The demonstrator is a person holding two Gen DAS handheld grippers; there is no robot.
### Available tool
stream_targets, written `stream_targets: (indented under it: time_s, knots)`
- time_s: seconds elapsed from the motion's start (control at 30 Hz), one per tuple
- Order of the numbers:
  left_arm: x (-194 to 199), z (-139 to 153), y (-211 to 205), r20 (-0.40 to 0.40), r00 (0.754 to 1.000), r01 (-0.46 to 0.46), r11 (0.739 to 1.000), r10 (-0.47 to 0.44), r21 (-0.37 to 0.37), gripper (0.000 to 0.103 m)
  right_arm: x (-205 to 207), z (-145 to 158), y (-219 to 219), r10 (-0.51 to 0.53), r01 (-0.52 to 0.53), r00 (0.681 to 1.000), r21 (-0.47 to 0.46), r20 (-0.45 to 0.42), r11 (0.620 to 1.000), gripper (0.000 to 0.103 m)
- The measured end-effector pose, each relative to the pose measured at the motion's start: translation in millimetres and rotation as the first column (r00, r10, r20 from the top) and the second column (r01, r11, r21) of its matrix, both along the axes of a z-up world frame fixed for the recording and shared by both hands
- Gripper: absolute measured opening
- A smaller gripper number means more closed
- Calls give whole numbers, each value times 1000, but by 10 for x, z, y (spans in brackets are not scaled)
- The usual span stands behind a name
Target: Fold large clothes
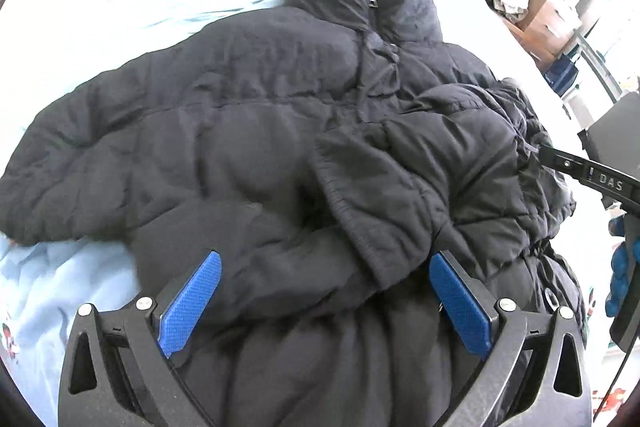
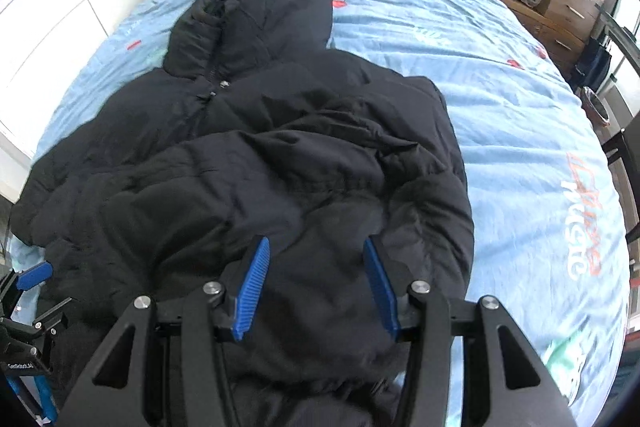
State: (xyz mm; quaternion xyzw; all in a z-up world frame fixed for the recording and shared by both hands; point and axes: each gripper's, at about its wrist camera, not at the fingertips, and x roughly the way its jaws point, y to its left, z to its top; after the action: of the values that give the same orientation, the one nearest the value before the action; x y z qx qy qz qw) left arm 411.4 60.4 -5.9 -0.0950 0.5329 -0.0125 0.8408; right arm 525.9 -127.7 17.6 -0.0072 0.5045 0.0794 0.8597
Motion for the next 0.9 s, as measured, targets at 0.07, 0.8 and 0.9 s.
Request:
stream_targets:
  time_s: [0.07, 0.8, 0.9]
  knots:
    - [-104, 16, 131, -23, 1000, -7, 1000, 6, -30, 102, -83, 74, 54, -3, 3, 1000, 11, 3, 1000, 48]
    - [-945, -19, 1694, -107, 951, -303, 945, 291, -122, 102, -746, 472, 1071, 58, -58, 998, 40, 0, 997, 49]
    - [-1037, -102, 1896, -119, 934, -352, 926, 337, -136, 102, -743, 463, 1212, 75, -75, 997, 40, 1, 996, 49]
